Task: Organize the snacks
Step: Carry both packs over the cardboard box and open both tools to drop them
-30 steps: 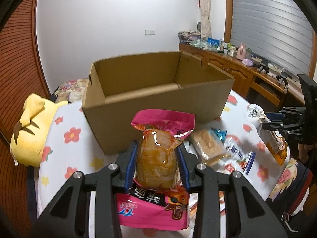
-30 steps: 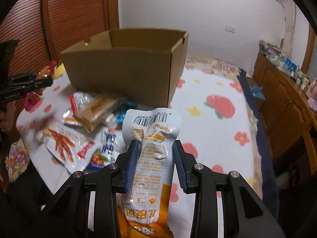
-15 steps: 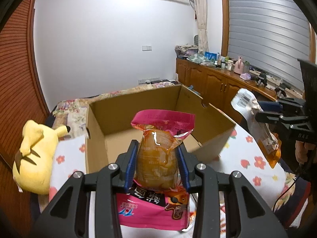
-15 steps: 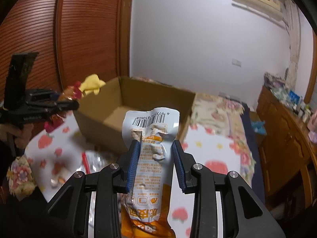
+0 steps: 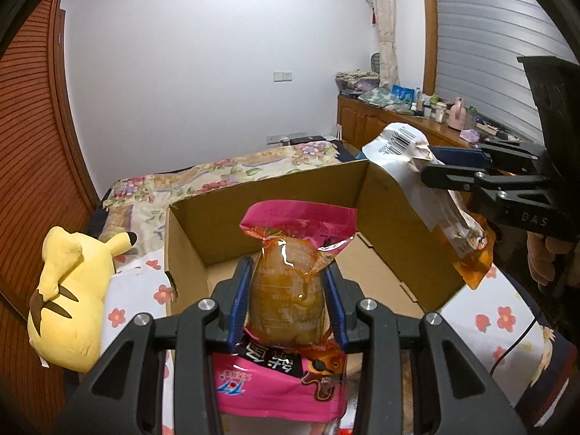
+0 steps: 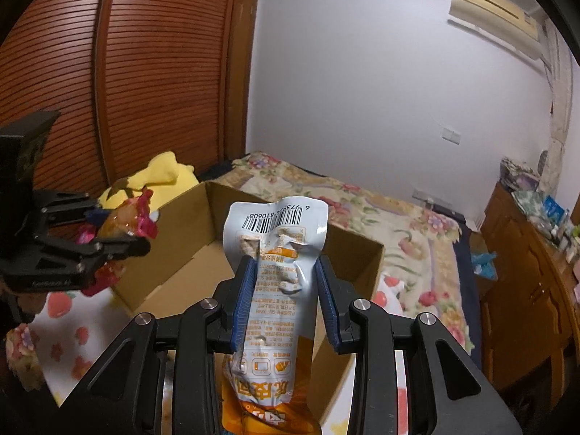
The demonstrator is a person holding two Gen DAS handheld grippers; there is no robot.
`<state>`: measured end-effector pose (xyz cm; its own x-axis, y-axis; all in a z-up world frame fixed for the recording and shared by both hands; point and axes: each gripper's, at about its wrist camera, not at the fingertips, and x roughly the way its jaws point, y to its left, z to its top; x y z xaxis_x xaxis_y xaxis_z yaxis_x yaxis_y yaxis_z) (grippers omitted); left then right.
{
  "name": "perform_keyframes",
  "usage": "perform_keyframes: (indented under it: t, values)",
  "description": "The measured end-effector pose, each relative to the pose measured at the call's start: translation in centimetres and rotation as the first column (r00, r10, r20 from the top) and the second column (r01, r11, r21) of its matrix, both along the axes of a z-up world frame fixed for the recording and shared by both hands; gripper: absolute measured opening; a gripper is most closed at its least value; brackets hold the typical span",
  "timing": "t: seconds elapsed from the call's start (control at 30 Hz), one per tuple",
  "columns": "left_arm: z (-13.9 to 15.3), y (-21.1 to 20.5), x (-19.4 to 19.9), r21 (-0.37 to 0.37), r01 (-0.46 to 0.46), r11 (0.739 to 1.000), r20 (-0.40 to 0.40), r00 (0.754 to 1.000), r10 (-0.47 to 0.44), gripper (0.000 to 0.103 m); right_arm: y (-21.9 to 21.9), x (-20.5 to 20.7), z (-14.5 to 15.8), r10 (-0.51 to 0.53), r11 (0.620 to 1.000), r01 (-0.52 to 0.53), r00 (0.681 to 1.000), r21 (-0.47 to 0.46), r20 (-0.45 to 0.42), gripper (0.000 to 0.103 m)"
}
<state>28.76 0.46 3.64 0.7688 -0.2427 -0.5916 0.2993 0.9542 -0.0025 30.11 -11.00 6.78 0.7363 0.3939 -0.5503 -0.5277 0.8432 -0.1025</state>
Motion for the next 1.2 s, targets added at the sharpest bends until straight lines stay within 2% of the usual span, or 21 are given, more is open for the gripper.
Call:
perform_keyframes:
  t: [0.2,0.47,0.9,1.13,1.2]
  values:
    - [-0.8,-0.5,1.5,0.006,0.006,1.000,-0.024,1.000,-0.005,0.038,0.6,1.9,-1.4,-0.018,1.000,0.018,1.000,-0.025,-0.012,0.033]
    - [-1.8,-1.5,2.7,0.020,-0.003,1.000,-0.048,0.999,0.004,0.039,0.9,1.9,-4.0,-0.036,0.995,0.034,0.999,-0.094,-0.016,0.034]
    - [-2.9,-1.4,3.0,0.032,-0.025,0.999,-0.068,0.997,0.027,0.040,1.1,1.1,-5.6,-0.008,0.993,0.000,0.997,-0.114,-0.073,0.034]
    - [-3.4,-1.5,2.8,0.036,-0.027,0.999,-0.084,0.996,0.030,0.043,0.7,0.9,-6.6,-0.001,0.994,-0.012,0.992,-0.111,-0.125,0.034]
    - [-3.6,-1.5,2.7,0.038,-0.028,0.999,-0.090,0.995,0.032,0.048,0.5,1.0,-6.7,-0.001,0.995,-0.013,0.990,-0.102,-0.142,0.034]
